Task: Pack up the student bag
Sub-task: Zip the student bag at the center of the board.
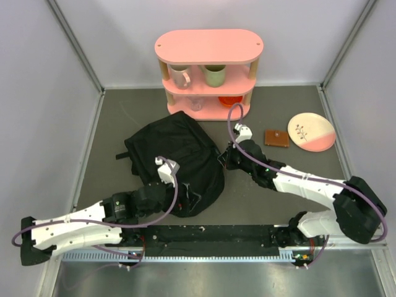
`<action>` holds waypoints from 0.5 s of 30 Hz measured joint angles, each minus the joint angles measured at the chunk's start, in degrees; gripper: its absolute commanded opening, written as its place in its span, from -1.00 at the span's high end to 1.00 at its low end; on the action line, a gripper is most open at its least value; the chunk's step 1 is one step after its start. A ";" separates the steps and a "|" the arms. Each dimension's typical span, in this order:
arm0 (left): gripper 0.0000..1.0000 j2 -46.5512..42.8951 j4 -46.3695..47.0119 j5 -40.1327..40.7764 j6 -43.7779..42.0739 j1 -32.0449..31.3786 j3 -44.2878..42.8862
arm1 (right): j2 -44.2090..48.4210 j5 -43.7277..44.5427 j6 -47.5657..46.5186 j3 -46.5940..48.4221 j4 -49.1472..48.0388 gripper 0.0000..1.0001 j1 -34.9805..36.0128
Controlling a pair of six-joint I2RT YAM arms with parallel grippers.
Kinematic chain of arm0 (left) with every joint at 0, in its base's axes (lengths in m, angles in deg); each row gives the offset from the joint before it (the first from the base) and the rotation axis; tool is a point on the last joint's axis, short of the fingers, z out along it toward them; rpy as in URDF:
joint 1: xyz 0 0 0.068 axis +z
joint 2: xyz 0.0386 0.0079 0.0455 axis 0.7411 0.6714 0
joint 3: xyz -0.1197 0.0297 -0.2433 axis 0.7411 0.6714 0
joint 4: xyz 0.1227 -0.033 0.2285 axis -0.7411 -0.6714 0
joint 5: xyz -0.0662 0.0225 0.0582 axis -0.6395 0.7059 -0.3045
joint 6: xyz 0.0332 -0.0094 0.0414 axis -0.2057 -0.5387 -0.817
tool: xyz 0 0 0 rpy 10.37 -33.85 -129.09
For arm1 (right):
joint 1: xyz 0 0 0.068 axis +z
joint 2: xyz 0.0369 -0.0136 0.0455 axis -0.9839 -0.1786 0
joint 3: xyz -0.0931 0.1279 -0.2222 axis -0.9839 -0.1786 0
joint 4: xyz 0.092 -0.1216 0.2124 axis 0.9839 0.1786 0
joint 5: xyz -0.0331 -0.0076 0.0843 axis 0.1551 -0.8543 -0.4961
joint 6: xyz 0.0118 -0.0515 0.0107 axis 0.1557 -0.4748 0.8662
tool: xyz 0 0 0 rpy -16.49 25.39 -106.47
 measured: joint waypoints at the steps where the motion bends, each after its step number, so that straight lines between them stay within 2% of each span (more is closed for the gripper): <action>1: -0.97 1.01 1.36 1.09 -1.09 0.00 -1.81 | 1.09 0.22 0.17 -0.85 -0.02 1.00 0.46; 6: -0.97 10.23 9.62 3.15 -6.12 0.00 -8.79 | 4.59 1.38 1.55 -3.72 -0.13 1.00 2.58; 9: -0.93 19.32 14.36 2.01 -7.45 0.02 -10.80 | 5.46 1.77 2.03 -4.09 0.17 1.00 2.69; 15: -0.88 32.04 15.72 -0.37 -7.15 0.00 -11.26 | 8.02 2.01 2.54 -4.11 1.31 1.00 2.71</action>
